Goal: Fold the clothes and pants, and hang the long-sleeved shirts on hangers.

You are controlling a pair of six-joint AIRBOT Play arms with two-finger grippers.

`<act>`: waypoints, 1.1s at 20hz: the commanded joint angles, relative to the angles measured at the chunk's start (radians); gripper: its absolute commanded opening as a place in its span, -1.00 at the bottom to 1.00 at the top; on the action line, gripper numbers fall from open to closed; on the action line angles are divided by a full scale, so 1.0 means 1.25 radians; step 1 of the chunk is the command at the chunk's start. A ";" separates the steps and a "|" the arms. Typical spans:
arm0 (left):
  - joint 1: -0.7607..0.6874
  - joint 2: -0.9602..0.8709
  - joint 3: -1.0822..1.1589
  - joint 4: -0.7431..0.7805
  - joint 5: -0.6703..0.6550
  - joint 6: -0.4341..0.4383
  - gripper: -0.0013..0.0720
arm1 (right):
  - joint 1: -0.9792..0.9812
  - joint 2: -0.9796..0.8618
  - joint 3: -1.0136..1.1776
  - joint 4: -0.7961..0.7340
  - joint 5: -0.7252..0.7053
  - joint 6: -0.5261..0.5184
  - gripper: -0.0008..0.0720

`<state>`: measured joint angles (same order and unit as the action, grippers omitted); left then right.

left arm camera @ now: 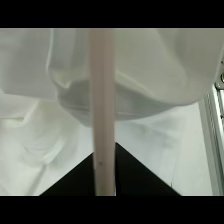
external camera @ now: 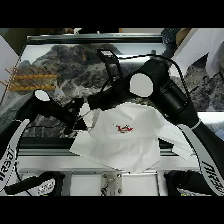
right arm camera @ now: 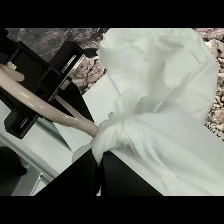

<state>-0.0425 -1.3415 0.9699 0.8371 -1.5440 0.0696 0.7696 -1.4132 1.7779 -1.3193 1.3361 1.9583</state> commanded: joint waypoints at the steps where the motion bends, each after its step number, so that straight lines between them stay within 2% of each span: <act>1: 0.001 -0.001 0.000 0.000 0.000 0.001 -0.93 | 0.001 -0.002 0.001 0.007 -0.003 -0.030 -0.89; 6: 0.001 -0.001 0.000 0.000 0.000 0.001 -0.93 | -0.001 -0.002 0.001 0.018 -0.003 -0.038 -0.89; 7: 0.001 -0.001 0.000 0.000 0.000 0.001 -0.93 | -0.001 -0.002 0.001 0.019 -0.002 -0.038 -0.79; 8: 0.001 -0.001 0.000 0.000 0.000 0.001 -0.93 | -0.001 -0.002 0.001 0.019 -0.002 -0.038 -0.29; 9: 0.001 -0.001 0.000 0.000 0.000 0.001 -0.93 | -0.001 -0.002 0.001 0.019 -0.001 -0.039 0.34; 10: 0.001 -0.001 0.000 0.000 0.000 0.001 -0.93 | -0.001 -0.002 0.001 0.019 -0.001 -0.040 0.51; 12: 0.001 -0.001 0.000 0.000 0.000 0.001 -0.93 | -0.002 -0.001 0.001 0.028 -0.001 -0.042 0.49; 16: 0.001 -0.001 0.000 0.000 0.000 0.000 -0.93 | -0.020 0.012 0.001 0.098 0.012 -0.100 0.49; 20: 0.001 -0.001 0.000 0.000 -0.001 0.000 -0.93 | -0.079 0.050 0.001 0.117 0.091 -0.155 0.49; 22: 0.001 -0.001 0.000 0.000 -0.001 0.000 -0.93 | -0.124 0.073 0.001 0.117 0.147 -0.215 0.49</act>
<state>-0.0429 -1.3418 0.9699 0.8371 -1.5452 0.0700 0.6750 -1.3556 1.7782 -1.1892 1.4273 1.7790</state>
